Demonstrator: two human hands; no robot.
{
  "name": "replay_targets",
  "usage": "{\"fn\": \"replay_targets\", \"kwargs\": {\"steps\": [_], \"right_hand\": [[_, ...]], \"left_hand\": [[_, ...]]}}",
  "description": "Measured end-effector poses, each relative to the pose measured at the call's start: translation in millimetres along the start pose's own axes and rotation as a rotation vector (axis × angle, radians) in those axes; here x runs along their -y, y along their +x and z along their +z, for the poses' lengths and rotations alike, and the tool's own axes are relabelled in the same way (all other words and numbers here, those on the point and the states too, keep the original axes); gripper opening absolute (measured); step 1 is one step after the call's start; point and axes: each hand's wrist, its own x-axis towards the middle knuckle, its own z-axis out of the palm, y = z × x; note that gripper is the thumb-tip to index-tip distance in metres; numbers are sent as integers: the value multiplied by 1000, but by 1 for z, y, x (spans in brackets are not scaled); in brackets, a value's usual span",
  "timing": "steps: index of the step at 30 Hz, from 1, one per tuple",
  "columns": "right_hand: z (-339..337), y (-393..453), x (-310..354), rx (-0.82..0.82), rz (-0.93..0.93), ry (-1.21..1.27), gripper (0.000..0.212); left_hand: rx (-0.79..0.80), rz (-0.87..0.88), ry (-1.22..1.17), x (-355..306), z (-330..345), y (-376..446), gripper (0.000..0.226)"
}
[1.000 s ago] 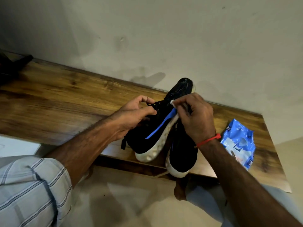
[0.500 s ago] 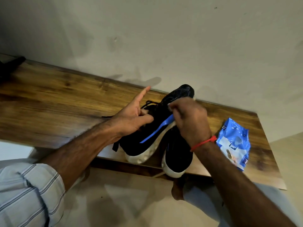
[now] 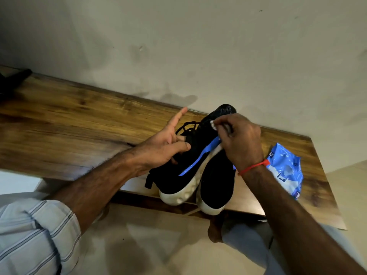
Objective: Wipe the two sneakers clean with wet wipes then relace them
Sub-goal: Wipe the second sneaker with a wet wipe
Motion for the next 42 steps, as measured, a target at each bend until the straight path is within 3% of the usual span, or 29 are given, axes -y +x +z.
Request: {"fn": "replay_targets", "kwargs": {"steps": [6,10,13,16,21,25,27,30,35,39,42], "right_hand": [[8,-38,48,82,-131,248,12],[8,-25,27,81,-235,144,12],[1,0,-13,-18,-51,1,12],[-9,11,-39,-25,211,38,7],[-16,11,-45,-73,528,530,14],[-16,11,-29,40,759,1116,27],[-16,11,-26,126,792,1247,35],[-16,9,-26,186,742,1221,37],[-14,7,-25,144,671,980,27],[-14,7,-23,111,673,934,17],[-16,7,-19,177,750,1074,17]], "left_hand": [[-99,-30,27,5,-5,2,79],[-118,-26,8,2,-7,-1,77],[-52,-6,-6,-2,-1,-1,83],[-34,-32,45,-3,4,-2,77],[-112,-76,29,-7,0,-2,56],[-291,-88,126,-11,-11,1,58],[-390,-73,245,-11,-18,3,54],[-433,-8,454,-9,-25,5,54],[-321,90,737,-6,-29,-3,65],[-328,72,798,0,-45,1,65],[-329,16,831,3,-57,1,69]]}}
